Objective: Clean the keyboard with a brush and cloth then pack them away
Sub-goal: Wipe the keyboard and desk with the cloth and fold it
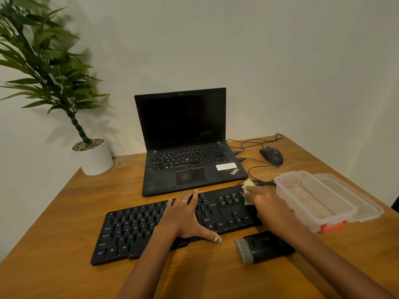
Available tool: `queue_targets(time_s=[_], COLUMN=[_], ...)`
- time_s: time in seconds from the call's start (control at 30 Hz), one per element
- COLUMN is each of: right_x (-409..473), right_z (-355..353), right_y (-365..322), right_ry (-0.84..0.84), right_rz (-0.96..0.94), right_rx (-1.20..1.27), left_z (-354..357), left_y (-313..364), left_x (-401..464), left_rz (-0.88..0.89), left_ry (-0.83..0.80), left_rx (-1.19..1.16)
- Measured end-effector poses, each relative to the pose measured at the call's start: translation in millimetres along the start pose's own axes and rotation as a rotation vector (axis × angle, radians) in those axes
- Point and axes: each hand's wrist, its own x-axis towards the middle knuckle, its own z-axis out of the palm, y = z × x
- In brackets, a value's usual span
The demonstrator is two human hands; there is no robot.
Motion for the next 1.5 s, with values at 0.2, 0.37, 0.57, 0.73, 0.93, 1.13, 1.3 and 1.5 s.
queue_targets(time_s=[0.2,0.37,0.57,0.73,0.93,1.13,1.3,1.5], right_x=[-0.4,-15.1,-9.7,-5.6,-15.0,-9.8,-2.4,11.3], right_z=[-4.4,2.0,3.6,8.6,4.9,2.2,-13.1,-3.9], right_y=[6.9,-10.5,-1.6,8.0,7.7,-8.9,2.3,-32.0], right_ry=[0.054,-0.008,0.019,-0.075,-0.064,-0.083,-0.135,0.105], right_rz=[-0.022,-0.202,-0.098,-0.128,-0.122,-0.152,-0.170,-0.142], right_rx=[0.209,0.213,0.134,0.170,0.126,-0.020,0.115,0.232], left_z=[-0.5,-0.5,0.8,1.1,1.8,0.5,-0.7,-0.1], left_y=[1.0,1.4,-0.1,0.2,-0.5,-0.6,-0.4,0.3], left_x=[-0.8,-1.3,-0.4,-0.9,0.4,-0.5,-0.8,-1.0], left_rz=[0.003,0.004,0.010,0.010,0.012,0.009,0.012,0.002], left_ry=[-0.001,0.005,0.008,0.012,0.010,0.005,0.005,0.009], left_rx=[0.008,0.004,0.000,0.007,-0.008,-0.025,-0.010,-0.002])
